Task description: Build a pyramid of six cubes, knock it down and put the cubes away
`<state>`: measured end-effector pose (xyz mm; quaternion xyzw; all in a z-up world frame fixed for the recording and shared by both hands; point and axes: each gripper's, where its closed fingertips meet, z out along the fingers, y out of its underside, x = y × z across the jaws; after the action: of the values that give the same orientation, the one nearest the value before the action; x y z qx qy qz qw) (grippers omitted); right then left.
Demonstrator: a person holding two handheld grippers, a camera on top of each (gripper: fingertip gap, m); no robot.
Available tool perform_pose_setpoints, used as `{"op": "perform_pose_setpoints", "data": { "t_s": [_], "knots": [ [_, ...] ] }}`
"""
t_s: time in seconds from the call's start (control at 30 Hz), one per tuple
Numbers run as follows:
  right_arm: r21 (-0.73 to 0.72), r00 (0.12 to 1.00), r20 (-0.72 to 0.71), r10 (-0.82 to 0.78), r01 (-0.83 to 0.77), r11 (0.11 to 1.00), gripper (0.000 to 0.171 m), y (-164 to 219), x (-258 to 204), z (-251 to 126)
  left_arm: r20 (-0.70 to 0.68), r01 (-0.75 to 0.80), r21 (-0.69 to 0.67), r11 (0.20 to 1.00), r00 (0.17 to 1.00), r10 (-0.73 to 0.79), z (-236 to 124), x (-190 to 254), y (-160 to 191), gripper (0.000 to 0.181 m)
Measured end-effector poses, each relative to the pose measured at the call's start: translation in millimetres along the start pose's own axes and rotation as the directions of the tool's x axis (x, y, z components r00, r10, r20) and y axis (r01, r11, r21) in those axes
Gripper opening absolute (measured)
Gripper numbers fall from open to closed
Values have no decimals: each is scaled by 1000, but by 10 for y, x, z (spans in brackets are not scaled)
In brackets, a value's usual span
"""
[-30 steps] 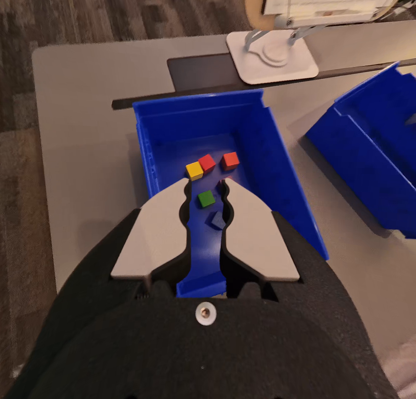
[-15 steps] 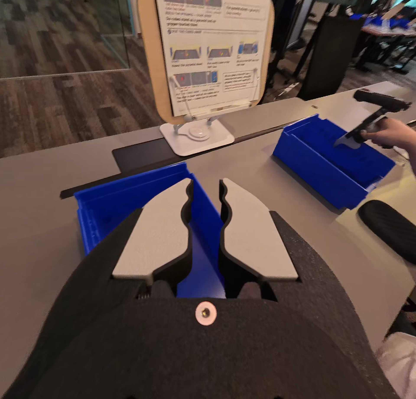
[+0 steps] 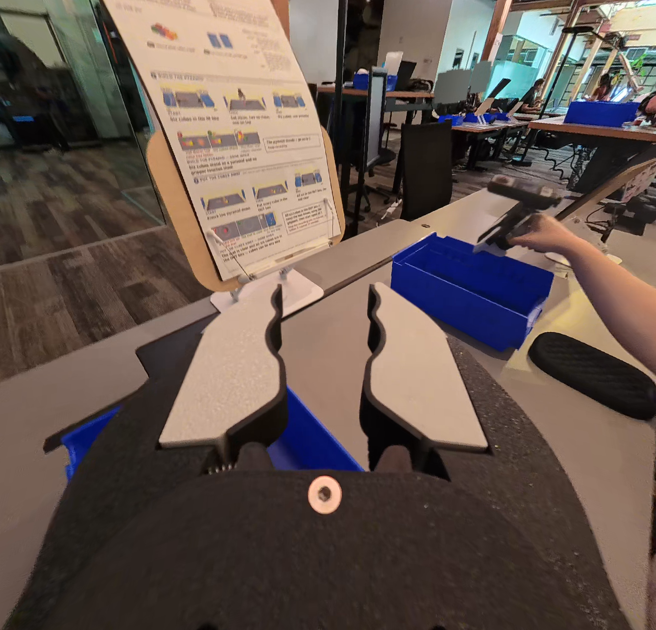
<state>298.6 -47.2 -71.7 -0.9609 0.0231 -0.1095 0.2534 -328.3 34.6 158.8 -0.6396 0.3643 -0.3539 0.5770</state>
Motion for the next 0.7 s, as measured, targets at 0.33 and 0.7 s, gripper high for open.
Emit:
{"op": "perform_pose_setpoints", "data": {
  "t_s": [0.33,0.7],
  "knots": [
    [945,998,-57,-27,63,321,60,-1124,-510,-2332,138,-221,-56,974,964,227,34,-94,148,42],
    [957,959,189,-211,-131,259,41,-1261,-992,-2361,214,-250,-256,934,927,307,10,-449,498,0]
  ]
}}
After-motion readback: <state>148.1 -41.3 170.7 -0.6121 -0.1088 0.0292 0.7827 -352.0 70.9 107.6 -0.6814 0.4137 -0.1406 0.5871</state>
